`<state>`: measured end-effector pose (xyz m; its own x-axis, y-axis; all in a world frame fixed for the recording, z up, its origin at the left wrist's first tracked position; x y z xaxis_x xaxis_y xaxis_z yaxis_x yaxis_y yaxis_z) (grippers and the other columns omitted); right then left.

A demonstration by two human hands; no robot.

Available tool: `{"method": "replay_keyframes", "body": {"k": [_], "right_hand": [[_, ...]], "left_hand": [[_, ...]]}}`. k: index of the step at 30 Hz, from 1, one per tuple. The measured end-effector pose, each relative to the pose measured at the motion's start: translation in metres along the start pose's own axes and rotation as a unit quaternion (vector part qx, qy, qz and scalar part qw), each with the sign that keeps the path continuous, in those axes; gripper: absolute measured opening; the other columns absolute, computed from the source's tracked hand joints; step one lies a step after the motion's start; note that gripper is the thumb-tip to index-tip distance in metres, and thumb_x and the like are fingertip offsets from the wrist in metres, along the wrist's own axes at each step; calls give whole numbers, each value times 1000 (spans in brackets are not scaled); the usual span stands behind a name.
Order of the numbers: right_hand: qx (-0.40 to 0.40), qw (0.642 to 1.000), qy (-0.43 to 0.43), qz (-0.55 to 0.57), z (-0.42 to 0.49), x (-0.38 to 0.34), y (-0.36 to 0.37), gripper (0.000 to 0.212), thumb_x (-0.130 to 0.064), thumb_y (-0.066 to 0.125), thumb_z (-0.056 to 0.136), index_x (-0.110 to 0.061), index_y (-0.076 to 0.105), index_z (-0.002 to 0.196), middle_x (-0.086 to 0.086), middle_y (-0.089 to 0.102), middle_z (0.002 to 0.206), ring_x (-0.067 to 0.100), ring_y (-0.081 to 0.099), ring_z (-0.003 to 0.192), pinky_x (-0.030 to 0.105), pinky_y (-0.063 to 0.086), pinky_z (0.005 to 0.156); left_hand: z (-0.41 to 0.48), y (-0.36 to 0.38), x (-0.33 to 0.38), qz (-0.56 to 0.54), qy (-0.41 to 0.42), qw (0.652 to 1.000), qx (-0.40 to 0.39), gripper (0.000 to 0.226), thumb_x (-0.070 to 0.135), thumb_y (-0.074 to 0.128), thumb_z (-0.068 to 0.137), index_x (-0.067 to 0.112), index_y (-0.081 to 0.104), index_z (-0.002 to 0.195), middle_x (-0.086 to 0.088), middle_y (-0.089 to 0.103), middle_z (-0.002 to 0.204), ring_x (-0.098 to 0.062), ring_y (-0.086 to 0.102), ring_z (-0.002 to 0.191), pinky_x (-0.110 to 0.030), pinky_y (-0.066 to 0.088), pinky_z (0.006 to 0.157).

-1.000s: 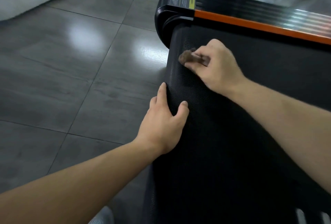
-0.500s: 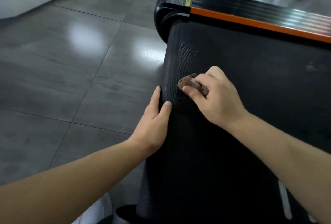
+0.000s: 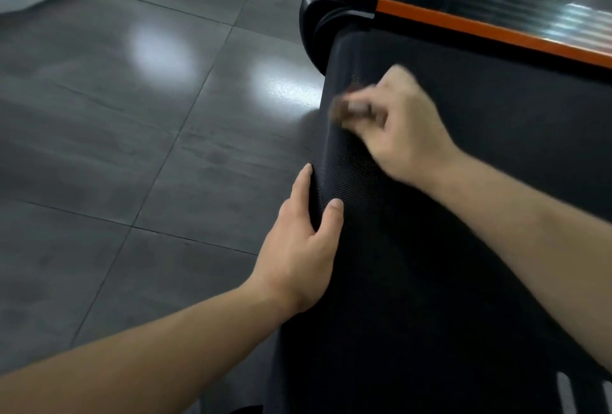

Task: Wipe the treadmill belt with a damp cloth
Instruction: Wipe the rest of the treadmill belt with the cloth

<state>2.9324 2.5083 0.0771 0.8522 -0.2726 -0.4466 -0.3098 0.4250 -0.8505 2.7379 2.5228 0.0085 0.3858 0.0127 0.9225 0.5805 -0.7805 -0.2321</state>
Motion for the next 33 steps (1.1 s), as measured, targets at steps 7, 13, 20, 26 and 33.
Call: {"method": "replay_keyframes", "body": {"k": [7,13,20,26,33], "right_hand": [[-24,997,-61,-38,51,10,-3,22,-37,73,86,-22,75,102,2,50,92,17,52,81,33,45,76],[-68,991,-65,-95,50,-8,18,22,-35,70,87,-23,75,105,2,47,97,26,54,92,32,42,81],[-174,953,-45,-242,126,-6,18,22,-41,69,87,-23,72,99,0,55,98,27,57,98,34,41,74],[-179,948,-28,-262,116,-21,36,23,-39,70,83,-24,75,100,0,62,100,27,59,100,34,48,79],[-218,915,-20,-340,142,-15,36,38,-49,75,77,-22,72,103,6,67,102,31,61,99,38,51,81]], "left_hand": [[-2,-2,2,-13,-12,1000,4,90,72,50,77,43,20,156,22,49,145,3,49,130,-30,40,113],[-1,-2,0,-31,-15,999,-2,76,70,54,81,43,31,148,25,58,131,3,57,119,-30,48,103],[-1,0,-1,-53,-8,998,-14,67,72,52,79,48,36,140,24,57,132,0,56,121,-37,49,104],[2,2,-6,-52,-3,998,-19,83,77,52,80,42,28,152,17,52,142,-7,54,128,-40,47,106],[3,2,-8,-47,-3,999,-19,83,78,50,79,43,28,151,16,53,140,-7,56,125,-40,49,105]]}}
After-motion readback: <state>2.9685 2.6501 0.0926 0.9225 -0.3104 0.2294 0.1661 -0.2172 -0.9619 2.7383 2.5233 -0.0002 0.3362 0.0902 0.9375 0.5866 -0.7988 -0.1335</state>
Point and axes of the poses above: each hand's wrist, its own z-axis towards the middle knuckle, its own y-axis out of the palm, x = y × z, the point moved 3 cm from there along z, towards the middle knuckle
